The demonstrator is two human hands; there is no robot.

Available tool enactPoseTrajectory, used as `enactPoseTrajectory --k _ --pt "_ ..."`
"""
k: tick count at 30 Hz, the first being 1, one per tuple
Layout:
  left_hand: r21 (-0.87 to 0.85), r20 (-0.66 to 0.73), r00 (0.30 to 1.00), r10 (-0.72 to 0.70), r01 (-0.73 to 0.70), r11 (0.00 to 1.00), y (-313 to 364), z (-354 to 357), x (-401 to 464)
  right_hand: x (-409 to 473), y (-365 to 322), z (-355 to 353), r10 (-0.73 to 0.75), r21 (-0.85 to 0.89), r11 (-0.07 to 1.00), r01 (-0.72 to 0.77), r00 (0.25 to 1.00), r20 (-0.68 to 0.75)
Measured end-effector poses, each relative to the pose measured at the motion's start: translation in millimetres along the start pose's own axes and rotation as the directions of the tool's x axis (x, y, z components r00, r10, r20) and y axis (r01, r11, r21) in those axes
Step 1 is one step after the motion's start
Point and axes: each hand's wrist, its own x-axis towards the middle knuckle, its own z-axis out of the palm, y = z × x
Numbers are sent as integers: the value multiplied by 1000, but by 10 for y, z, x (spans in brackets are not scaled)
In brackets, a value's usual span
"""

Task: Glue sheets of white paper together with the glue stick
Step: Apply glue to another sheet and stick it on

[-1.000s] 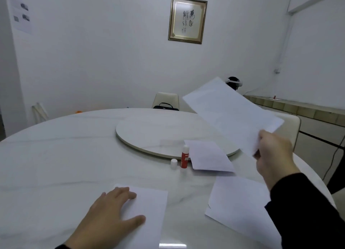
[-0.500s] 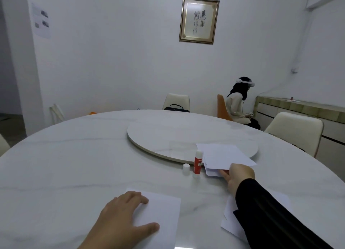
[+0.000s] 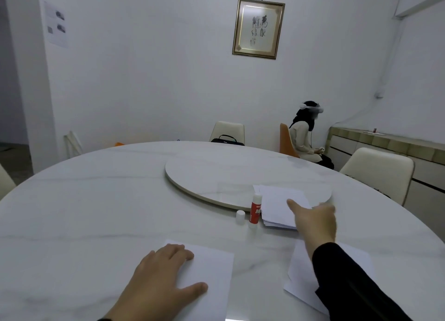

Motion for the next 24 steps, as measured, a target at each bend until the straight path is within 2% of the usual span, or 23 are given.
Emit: enactPoseTrajectory --k 2,5,8,12,17,21,23,24 --pt "12 7 1000 -3 3 1000 17 -9 3 -126 -83 164 -154 -143 974 174 978 143" --pt "29 31 999 -20 19 999 45 -47 -30 -213 -66 434 -88 -271 943 192 932 352" --pt "34 71 997 -33 31 999 64 -46 -23 -205 6 592 -60 -282 944 170 931 361" --pt "60 109 994 -4 -2 998 54 -30 9 -164 64 749 -111 -319 924 209 947 302" --pt "152 144 986 82 -104 983 65 -53 71 -179 18 694 -279 -226 915 333 930 241" --pt "151 316 939 135 -190 970 126 -122 251 -332 -139 457 -391 -23 903 430 842 371" --pt "71 388 910 143 -184 980 141 -109 360 -404 -188 316 -389 -44 892 451 811 437" --pt "41 358 921 155 -181 983 149 -78 403 -424 -190 256 -387 -59 887 458 807 446"
